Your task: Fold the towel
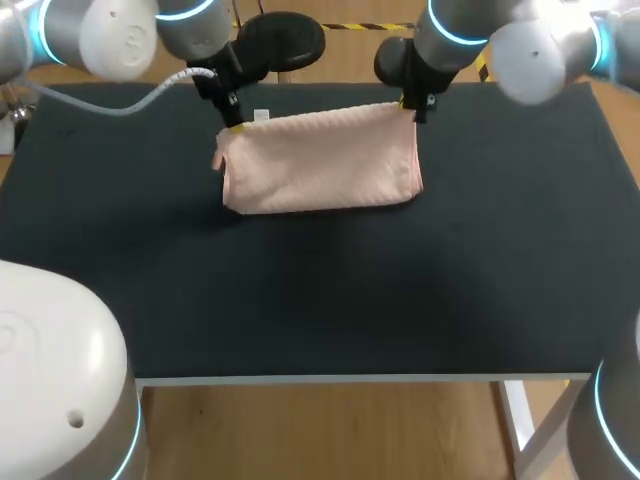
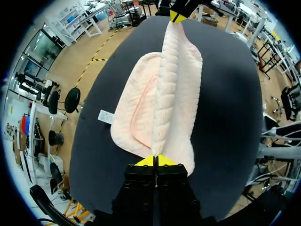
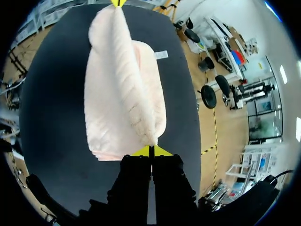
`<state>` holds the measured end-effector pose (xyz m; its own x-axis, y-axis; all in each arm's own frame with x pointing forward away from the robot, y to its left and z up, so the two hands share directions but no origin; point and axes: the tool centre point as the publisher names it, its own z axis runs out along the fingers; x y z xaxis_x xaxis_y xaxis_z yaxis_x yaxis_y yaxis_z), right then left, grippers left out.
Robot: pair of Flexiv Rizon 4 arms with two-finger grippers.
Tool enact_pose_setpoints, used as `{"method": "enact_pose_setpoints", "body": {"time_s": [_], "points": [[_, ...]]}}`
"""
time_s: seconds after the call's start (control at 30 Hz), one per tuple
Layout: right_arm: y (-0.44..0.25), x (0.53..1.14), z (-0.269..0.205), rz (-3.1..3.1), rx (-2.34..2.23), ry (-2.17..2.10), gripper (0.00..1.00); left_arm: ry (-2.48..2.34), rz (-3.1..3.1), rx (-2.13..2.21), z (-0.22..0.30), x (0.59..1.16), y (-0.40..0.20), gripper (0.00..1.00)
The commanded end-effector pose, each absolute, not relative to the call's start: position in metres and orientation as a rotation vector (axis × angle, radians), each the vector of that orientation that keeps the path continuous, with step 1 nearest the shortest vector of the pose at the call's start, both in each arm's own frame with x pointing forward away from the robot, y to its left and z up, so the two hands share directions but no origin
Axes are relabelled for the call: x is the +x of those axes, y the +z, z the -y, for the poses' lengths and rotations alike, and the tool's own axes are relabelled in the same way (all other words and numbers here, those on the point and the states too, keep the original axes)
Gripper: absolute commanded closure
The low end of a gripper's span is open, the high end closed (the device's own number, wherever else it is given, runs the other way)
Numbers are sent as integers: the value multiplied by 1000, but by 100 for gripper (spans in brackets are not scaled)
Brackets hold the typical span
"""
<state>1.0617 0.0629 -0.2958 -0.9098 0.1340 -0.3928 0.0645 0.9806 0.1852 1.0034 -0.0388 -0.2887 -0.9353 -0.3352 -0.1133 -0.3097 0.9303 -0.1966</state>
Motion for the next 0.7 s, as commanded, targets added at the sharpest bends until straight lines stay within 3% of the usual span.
{"method": "enact_pose_setpoints", "body": {"time_s": [0.03,0.3,0.37,0.4,0.53,0.6,0.63,0.67,0.7], "points": [[-324,1082,-62,-2724,224,263,100,-268,-3056,-487,47,1028,-321,100],[-350,1090,-61,-2716,333,281,100,-246,-3027,-418,49,1048,-338,100],[-354,1092,-61,-2711,347,292,100,-238,-3013,-416,47,1053,-340,82],[-355,1094,-61,-2708,353,294,100,-235,-2994,-407,46,1056,-341,81],[-358,1100,-61,-2701,376,289,100,-220,-2992,-414,40,1066,-345,100],[-359,1103,-61,-2701,385,286,100,-239,-2991,-400,38,1071,-346,100],[-360,1105,-61,-2713,397,280,100,-238,-2987,-383,38,1072,-347,72],[-360,1106,-61,-2715,400,278,25,-244,-2987,-364,38,1073,-347,0],[-360,1106,-60,-2711,400,272,0,-229,-2991,-381,37,1073,-346,0]]}}
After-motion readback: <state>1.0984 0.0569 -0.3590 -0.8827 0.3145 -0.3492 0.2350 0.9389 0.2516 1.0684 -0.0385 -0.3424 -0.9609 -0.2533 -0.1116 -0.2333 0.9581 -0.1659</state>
